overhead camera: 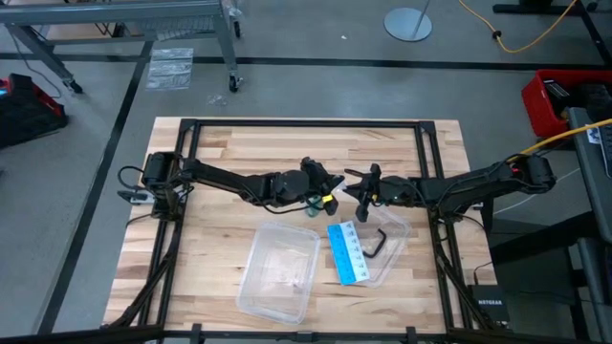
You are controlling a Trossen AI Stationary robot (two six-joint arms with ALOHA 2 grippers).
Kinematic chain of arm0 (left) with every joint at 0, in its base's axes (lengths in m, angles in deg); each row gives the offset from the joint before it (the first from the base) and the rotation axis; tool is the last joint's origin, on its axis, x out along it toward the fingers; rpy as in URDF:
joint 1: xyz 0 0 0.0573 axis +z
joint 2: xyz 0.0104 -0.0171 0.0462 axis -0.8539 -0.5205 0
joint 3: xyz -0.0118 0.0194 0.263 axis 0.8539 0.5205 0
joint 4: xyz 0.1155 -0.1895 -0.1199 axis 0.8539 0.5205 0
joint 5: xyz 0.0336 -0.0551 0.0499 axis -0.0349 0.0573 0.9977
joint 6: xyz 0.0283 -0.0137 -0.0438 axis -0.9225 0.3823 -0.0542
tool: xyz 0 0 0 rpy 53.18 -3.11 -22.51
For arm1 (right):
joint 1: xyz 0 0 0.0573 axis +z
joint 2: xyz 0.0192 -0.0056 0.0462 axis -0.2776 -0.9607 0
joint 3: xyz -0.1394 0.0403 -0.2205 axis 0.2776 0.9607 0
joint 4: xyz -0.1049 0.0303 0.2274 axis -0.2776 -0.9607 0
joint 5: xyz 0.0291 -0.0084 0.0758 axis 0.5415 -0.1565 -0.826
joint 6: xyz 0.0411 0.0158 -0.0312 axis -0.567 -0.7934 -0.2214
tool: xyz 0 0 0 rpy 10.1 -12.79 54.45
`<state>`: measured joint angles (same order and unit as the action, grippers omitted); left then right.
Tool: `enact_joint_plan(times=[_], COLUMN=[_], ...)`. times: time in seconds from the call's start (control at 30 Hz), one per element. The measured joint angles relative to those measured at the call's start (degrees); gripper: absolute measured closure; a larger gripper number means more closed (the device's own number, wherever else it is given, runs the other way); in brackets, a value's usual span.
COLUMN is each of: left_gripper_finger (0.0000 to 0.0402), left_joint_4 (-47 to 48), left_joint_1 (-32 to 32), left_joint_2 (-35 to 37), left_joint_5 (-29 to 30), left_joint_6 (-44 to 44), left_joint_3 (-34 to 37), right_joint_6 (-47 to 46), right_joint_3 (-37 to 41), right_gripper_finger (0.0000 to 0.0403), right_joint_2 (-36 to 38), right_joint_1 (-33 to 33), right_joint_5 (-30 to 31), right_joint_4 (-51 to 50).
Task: Roll bandage
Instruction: Close the transparent zip bag, then put the transparent zip bag into the transparent bin
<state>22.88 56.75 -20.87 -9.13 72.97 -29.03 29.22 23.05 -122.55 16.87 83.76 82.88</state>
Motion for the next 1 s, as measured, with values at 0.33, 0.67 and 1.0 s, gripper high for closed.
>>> enact_joint_plan(times=[0.33, 0.67, 1.0], left_gripper_finger=[0.0401, 0.0401, 0.0401], left_joint_4=[0.0, -0.1, -0.1], left_joint_1=[0.0, 0.2, 0.2], left_joint_2=[0.5, 0.6, 3.4], left_joint_5=[0.0, 0.0, 0.4], left_joint_6=[-1.1, -1.0, -6.2], left_joint_3=[0.0, -0.1, -0.3], right_joint_6=[0.0, 0.4, 1.5], right_joint_3=[0.1, 0.1, 0.3], right_gripper_finger=[0.0382, 0.0366, 0.0243], right_joint_2=[0.0, -0.1, -0.2], right_joint_1=[0.0, 0.0, 0.0], right_joint_5=[0.0, 1.6, 2.1], right_joint_4=[-5.2, -3.7, -0.9])
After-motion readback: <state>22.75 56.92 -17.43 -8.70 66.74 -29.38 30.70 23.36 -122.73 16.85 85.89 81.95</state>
